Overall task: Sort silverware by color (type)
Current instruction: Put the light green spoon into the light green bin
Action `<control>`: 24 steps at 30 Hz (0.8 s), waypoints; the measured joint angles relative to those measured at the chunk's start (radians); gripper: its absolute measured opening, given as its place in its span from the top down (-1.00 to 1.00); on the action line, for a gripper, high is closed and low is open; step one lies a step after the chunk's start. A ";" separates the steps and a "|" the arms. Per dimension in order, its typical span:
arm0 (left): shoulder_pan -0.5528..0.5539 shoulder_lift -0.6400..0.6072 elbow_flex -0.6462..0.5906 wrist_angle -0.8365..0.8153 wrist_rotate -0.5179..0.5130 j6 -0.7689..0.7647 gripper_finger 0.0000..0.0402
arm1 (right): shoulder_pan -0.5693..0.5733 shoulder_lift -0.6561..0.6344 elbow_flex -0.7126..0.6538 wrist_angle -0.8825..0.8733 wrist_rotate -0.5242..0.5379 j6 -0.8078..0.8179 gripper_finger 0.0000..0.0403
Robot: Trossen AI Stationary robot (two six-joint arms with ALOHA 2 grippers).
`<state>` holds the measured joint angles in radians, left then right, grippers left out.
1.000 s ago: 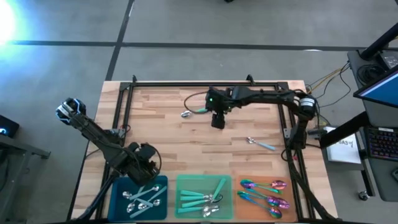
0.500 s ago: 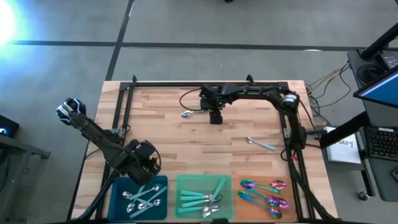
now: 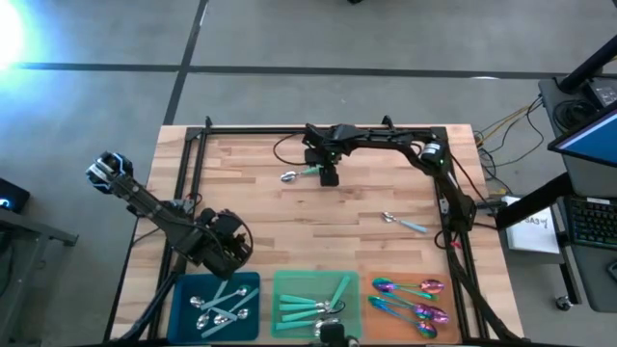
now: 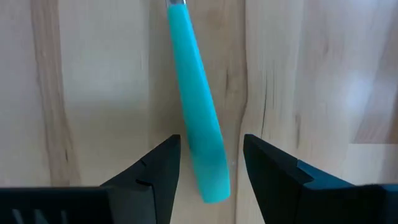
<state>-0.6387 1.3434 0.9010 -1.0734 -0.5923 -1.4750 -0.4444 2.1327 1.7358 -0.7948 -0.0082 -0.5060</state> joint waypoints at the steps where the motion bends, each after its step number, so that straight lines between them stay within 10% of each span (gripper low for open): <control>1: 0.002 0.000 0.000 -0.001 -0.001 0.000 0.24 | -0.002 0.007 0.006 -0.009 -0.001 -0.009 0.17; 24: 0.015 0.000 0.000 -0.026 -0.161 -0.002 0.24 | 0.001 0.008 0.009 -0.115 -0.022 0.086 0.68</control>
<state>-0.6235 1.3430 0.9009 -1.0994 -0.7528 -1.4774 -0.4436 2.1404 1.7450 -0.9098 -0.0307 -0.4205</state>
